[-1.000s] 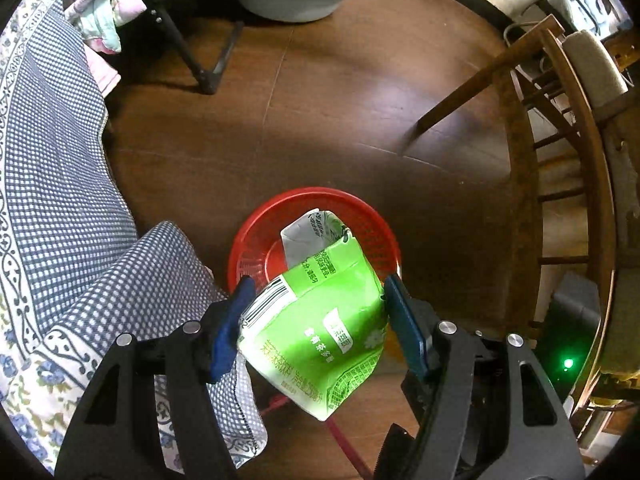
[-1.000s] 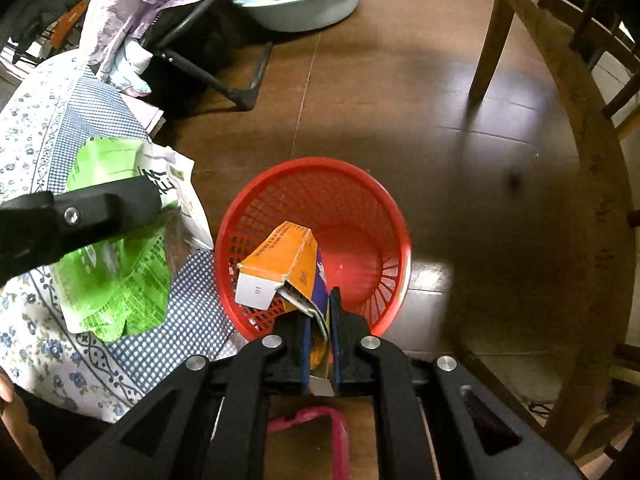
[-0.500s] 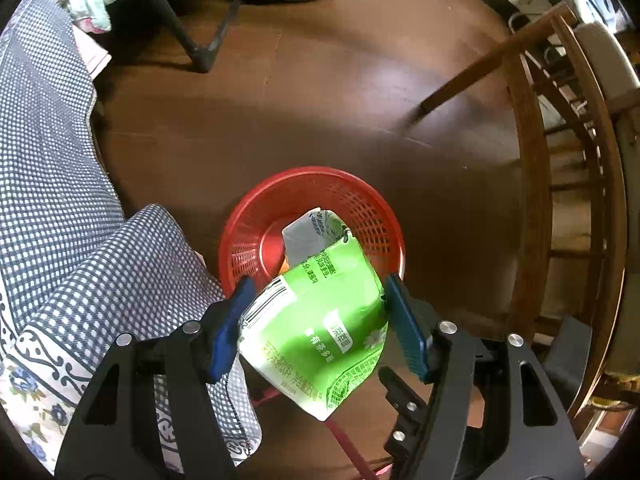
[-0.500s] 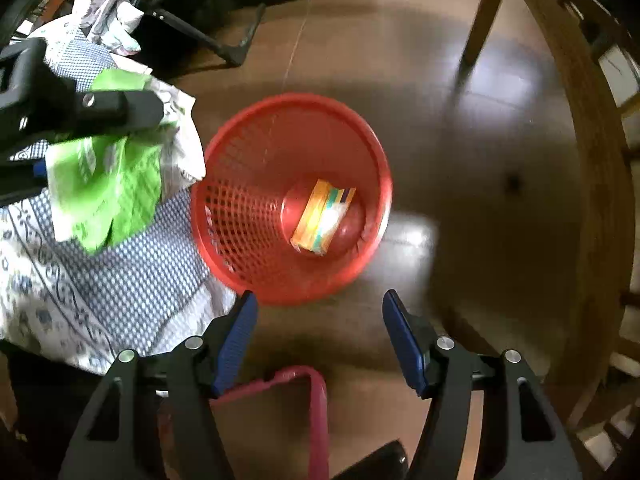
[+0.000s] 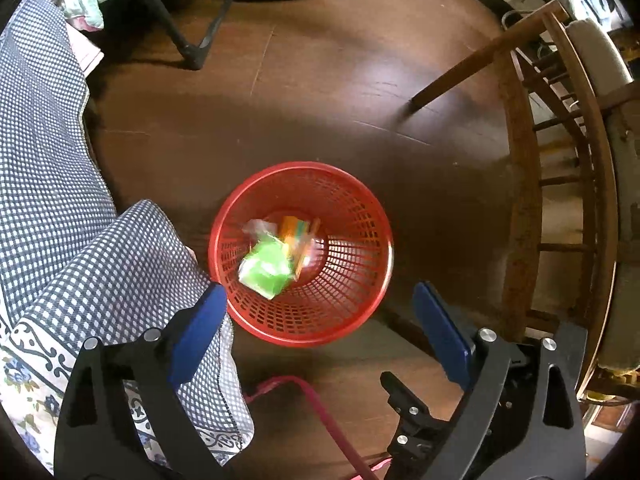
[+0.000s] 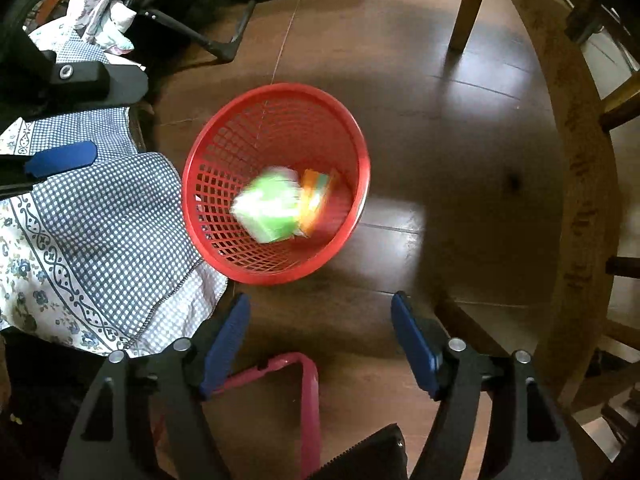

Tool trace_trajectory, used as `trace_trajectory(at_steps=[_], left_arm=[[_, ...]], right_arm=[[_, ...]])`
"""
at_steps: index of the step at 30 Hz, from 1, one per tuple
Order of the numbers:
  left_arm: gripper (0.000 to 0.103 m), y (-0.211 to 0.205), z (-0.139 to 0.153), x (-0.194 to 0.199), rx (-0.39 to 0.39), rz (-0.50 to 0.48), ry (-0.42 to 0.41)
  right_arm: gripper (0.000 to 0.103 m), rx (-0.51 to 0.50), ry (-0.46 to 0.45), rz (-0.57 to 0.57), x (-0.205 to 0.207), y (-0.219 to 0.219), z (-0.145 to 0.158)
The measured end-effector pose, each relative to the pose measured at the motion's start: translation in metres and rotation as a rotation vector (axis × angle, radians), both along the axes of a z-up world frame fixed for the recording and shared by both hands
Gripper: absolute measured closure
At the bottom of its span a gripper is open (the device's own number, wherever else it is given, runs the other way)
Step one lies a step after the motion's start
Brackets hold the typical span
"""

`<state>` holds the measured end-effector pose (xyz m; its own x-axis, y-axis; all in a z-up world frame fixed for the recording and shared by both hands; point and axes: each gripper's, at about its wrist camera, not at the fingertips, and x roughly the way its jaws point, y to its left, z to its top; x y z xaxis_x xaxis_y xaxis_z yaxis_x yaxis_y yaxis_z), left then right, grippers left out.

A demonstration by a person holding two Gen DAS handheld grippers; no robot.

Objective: Collect trash
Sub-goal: 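Open both tools to drop the carton and box into the red basket, then move both tools back over the trash pile on the bed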

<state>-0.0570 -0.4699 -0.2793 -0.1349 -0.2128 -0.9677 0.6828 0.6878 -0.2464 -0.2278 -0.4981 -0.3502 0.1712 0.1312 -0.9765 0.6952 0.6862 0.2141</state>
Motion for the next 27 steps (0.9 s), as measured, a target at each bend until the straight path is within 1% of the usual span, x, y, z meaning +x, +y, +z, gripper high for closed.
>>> trace_trajectory(at_steps=[2,5,7,11,12,14,15,17,18,21,23,24,26,27], left_arm=[[0.012,-0.001,0.010,-0.001,-0.024,0.004,-0.017],[0.012,0.000,0.035,-0.002,-0.089,0.016,-0.049],[0.012,0.001,0.059,-0.006,-0.133,0.013,-0.103],[0.012,0.011,0.103,-0.019,-0.184,0.015,-0.221],[0.012,0.018,0.119,-0.023,-0.204,0.023,-0.254],[0.012,0.026,0.139,-0.029,-0.237,0.035,-0.291],[0.012,0.034,0.155,-0.032,-0.251,0.050,-0.328],[0.012,0.044,0.175,-0.033,-0.277,0.067,-0.364],[0.012,0.052,0.187,-0.034,-0.288,0.083,-0.394],[0.012,0.078,0.218,-0.035,-0.311,0.138,-0.473],[0.012,0.092,0.233,-0.036,-0.323,0.168,-0.509],[0.012,0.102,0.242,-0.036,-0.324,0.192,-0.542],[0.012,0.124,0.260,-0.036,-0.332,0.231,-0.607],[0.012,0.133,0.268,-0.036,-0.338,0.248,-0.631]], right_arm=[[0.031,-0.005,-0.005,0.003,0.001,0.000,0.004],[0.031,-0.018,-0.016,0.004,0.001,-0.001,0.013],[0.030,-0.028,-0.027,0.000,-0.001,-0.002,0.019],[0.030,-0.045,-0.042,-0.002,-0.001,-0.002,0.031],[0.030,-0.048,-0.044,-0.001,-0.001,-0.002,0.034],[0.029,-0.063,-0.057,0.006,0.000,0.001,0.044],[0.029,-0.072,-0.064,0.012,0.002,0.004,0.050],[0.029,-0.089,-0.079,0.023,0.006,0.008,0.061],[0.029,-0.097,-0.086,0.028,0.007,0.008,0.067],[0.029,-0.146,-0.126,0.054,0.014,0.016,0.095],[0.029,-0.192,-0.169,0.076,0.019,0.025,0.123],[0.028,-0.217,-0.197,0.089,0.022,0.031,0.139],[0.022,-0.258,-0.240,0.112,0.026,0.040,0.166],[0.021,-0.284,-0.273,0.129,0.030,0.047,0.184]])
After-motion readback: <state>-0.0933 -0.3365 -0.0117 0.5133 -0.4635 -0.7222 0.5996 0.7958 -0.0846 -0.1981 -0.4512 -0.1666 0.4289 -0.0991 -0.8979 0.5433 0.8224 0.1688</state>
